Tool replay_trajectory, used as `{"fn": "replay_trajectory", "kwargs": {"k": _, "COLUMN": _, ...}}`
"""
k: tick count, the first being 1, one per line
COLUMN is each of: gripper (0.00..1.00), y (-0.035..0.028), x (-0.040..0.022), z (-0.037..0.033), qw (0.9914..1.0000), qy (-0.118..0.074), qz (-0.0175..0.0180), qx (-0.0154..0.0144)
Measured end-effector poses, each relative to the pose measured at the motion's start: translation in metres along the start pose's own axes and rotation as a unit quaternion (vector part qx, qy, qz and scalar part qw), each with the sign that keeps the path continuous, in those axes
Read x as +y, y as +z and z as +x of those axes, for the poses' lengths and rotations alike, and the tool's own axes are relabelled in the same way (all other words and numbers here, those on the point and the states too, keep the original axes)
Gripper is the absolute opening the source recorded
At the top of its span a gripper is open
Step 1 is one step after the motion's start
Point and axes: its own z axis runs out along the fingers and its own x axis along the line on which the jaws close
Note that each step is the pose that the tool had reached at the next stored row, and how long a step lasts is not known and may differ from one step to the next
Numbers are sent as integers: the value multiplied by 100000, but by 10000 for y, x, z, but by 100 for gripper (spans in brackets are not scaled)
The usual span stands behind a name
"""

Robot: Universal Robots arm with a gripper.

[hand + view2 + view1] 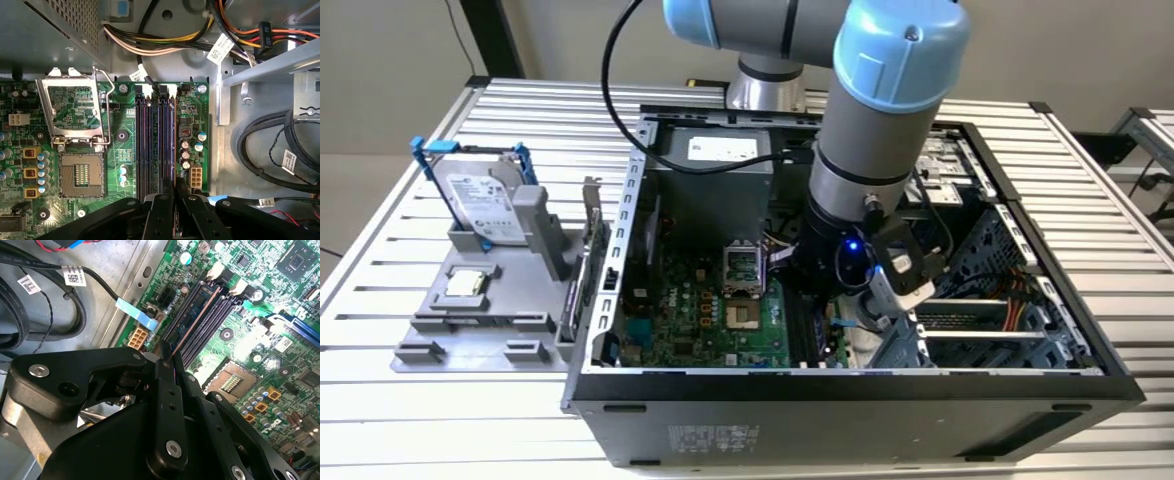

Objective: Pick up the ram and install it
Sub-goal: 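Insert the ram into the slot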

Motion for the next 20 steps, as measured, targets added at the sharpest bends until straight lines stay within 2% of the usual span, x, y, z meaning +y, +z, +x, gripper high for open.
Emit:
{"fn": "replay_trajectory", "kwargs": {"k": 8, "gripper": 0, "y": 30, "x": -3, "z": -22, "qw": 100000, "qy": 3, "qz": 10, "qx": 4}}
{"fn": "replay_trajectory", "kwargs": {"k": 20, "gripper": 0, "y": 32, "x": -2, "z": -24, "qw": 100000, "qy": 2, "qz": -5, "qx": -1}}
